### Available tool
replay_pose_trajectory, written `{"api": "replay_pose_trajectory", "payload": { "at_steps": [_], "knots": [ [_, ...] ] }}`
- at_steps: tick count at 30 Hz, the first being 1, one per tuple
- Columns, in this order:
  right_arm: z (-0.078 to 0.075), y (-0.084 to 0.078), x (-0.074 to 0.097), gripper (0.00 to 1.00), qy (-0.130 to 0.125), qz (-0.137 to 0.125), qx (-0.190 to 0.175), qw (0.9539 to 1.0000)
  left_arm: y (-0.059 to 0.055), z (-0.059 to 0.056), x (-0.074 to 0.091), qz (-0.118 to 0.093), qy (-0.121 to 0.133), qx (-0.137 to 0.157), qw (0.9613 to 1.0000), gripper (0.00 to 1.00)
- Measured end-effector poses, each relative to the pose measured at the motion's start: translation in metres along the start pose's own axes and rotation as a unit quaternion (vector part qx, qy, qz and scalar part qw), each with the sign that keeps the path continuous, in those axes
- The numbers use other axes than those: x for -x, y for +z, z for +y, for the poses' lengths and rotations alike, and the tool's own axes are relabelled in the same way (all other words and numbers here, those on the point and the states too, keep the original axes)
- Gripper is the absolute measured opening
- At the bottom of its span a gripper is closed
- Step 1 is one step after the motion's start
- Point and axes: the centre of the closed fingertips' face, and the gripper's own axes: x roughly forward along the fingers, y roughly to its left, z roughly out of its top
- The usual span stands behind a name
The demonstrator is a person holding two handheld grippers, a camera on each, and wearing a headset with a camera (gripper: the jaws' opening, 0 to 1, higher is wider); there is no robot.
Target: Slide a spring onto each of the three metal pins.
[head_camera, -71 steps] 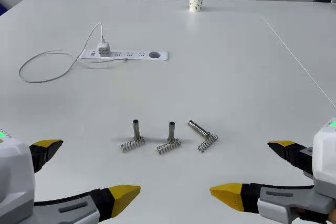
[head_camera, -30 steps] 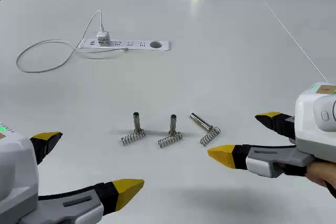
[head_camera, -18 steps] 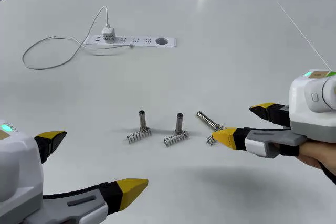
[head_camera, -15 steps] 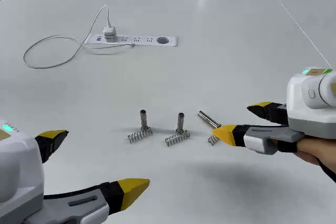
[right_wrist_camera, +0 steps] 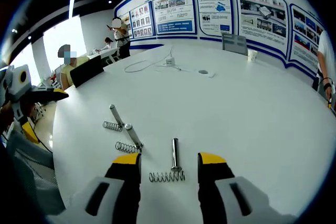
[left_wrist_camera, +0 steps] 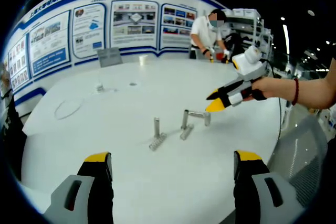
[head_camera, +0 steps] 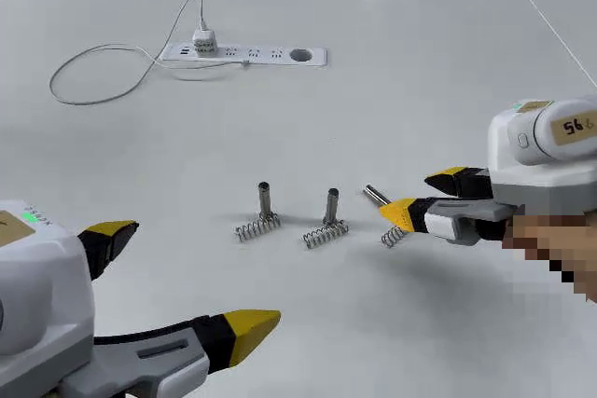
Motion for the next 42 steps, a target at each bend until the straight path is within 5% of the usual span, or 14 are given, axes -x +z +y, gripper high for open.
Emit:
{"api": "replay_pose_trajectory", "payload": {
  "at_steps": [20,42],
  "knots": [
    [-0.005,0.006,-0.037,0.27,-0.003,-0.001,0.004,1.0000,-0.005,0.000,-0.005,0.005,-0.007,0.004,1.0000,0.96],
    [-0.008,-0.006,-0.066,0.13,-0.018,0.018,-0.006,0.9997,-0.007,-0.002,-0.008,0.009,-0.014,0.005,0.9998,0.93]
  ]
}}
